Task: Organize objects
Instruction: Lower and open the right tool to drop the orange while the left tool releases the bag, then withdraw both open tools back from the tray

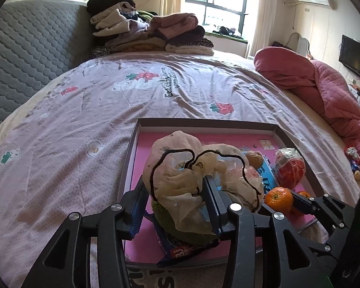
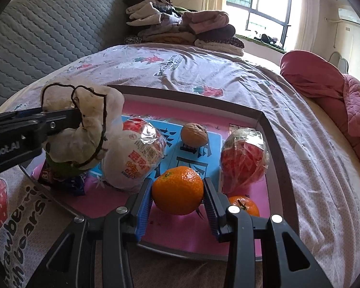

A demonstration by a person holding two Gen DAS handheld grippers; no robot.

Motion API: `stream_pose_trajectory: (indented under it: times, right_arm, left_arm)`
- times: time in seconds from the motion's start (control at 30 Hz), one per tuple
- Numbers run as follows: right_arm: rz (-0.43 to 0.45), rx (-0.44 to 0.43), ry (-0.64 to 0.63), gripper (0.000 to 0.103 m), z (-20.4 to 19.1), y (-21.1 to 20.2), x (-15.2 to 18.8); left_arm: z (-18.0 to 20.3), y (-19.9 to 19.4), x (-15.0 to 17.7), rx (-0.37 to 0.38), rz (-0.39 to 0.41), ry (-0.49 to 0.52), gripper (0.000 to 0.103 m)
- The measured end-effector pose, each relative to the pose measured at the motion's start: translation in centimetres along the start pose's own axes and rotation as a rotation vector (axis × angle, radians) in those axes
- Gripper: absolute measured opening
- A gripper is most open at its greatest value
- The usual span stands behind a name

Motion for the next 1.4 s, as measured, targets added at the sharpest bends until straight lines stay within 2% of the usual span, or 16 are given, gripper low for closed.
stream_pose_trajectory:
  times: [0.43,0.57,0.83,1.27,1.4]
  right_arm:
    - [-0.022,0.025,-0.021,0.042,-0.1,0.1,-0.4]
    - [-0.014,0.014,-0.037,0.052,-0.3,-0.5,-0.6]
    - [0.012,0.017,-0.049,0.054,-0.2,-2.2,-1.0]
    - [0.064,0.021,-0.023,0.055,0.5,-5.3,-2.6]
    - [0.084,0.02,0.004,0.058,0.9,-6.4,-3.4]
  left_arm:
    - [-0.3,-1.0,-0.1,0.009,-0.001,0.003,0.047]
    - [-0.2,-1.7,-0.1,0.011,0.005,0.013,0.047]
    - [-0.3,-3.1,-0.4,0.024,0.025,0.001,0.047]
    - [0.1,-6.1,-1.4,0.023,0.067,0.002,0.06]
    - [0.3,-7.2,-1.7,0.017,0.082,0.014,0.064]
Point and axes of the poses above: each gripper's, at about its wrist camera, not at the fingertips, and y roughly the way its jaws point, z to its right, x to its underside, the point moved 1 cm from there along y, roughly the way its jaws point, and after that the axes turned 13 degrees about z, right-handed, at the moved point
